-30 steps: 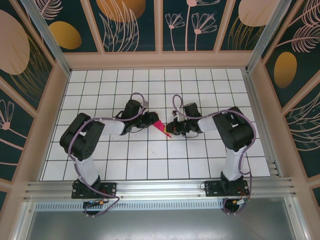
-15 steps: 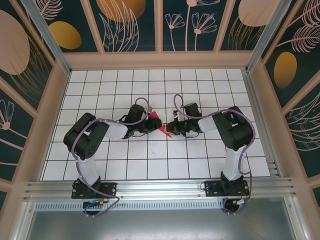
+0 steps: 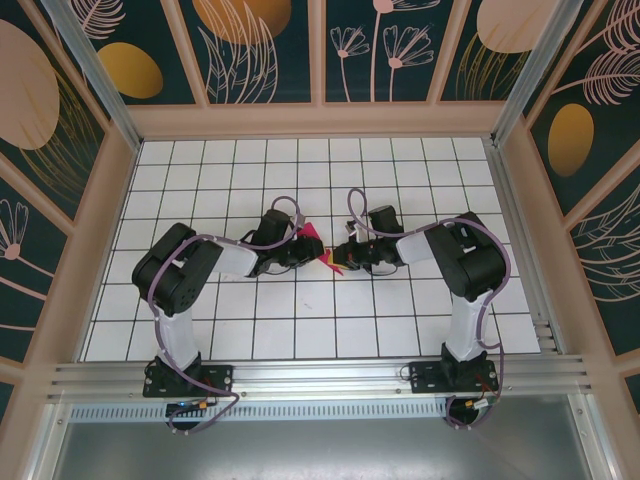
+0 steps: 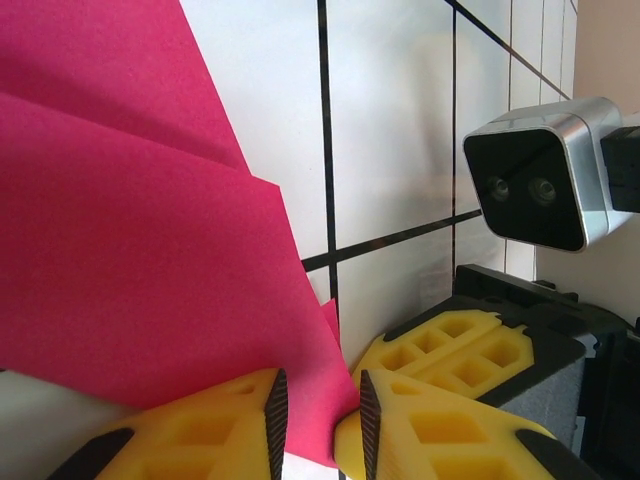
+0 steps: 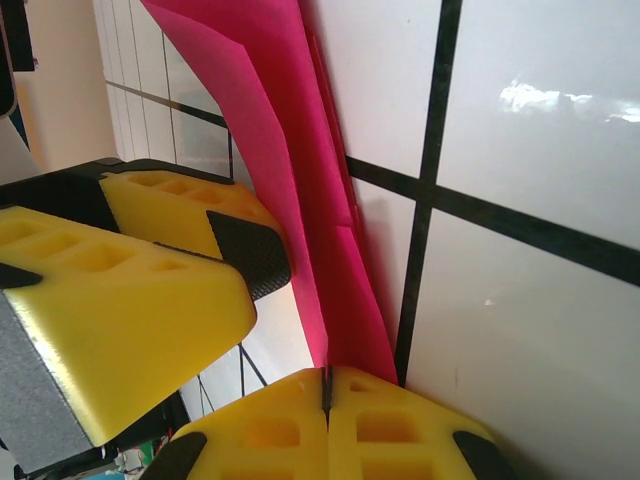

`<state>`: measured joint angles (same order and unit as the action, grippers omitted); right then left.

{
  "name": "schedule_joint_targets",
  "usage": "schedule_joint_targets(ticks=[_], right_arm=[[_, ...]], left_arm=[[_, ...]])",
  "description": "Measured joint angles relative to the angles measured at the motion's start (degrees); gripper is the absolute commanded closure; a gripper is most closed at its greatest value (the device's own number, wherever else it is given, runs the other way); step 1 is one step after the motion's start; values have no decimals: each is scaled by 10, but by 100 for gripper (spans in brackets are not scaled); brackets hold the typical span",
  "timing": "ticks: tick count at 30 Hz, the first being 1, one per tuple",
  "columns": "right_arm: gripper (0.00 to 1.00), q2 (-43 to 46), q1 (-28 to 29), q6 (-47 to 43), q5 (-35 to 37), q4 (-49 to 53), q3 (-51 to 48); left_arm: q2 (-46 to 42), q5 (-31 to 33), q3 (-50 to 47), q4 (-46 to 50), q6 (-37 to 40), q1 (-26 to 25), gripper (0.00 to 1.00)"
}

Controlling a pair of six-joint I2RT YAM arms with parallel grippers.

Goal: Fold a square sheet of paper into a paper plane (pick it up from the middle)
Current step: Fold the wing for the fifth time at the center of the table.

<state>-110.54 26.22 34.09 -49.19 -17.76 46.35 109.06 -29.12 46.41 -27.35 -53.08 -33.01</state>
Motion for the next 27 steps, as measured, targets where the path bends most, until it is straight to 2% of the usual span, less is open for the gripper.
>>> schedule_joint_targets(ticks=[8,16,27], right_arm=[[100,0,0,-1,0,6,3],[89,4,0,-26,1,42,16],[87,36,-3,-73,15,95,10]], left_arm=[[2,9,19,37,4,0,72],[2,28,47,100,11,-7,72],[5,39,66,139,12,-9,72]])
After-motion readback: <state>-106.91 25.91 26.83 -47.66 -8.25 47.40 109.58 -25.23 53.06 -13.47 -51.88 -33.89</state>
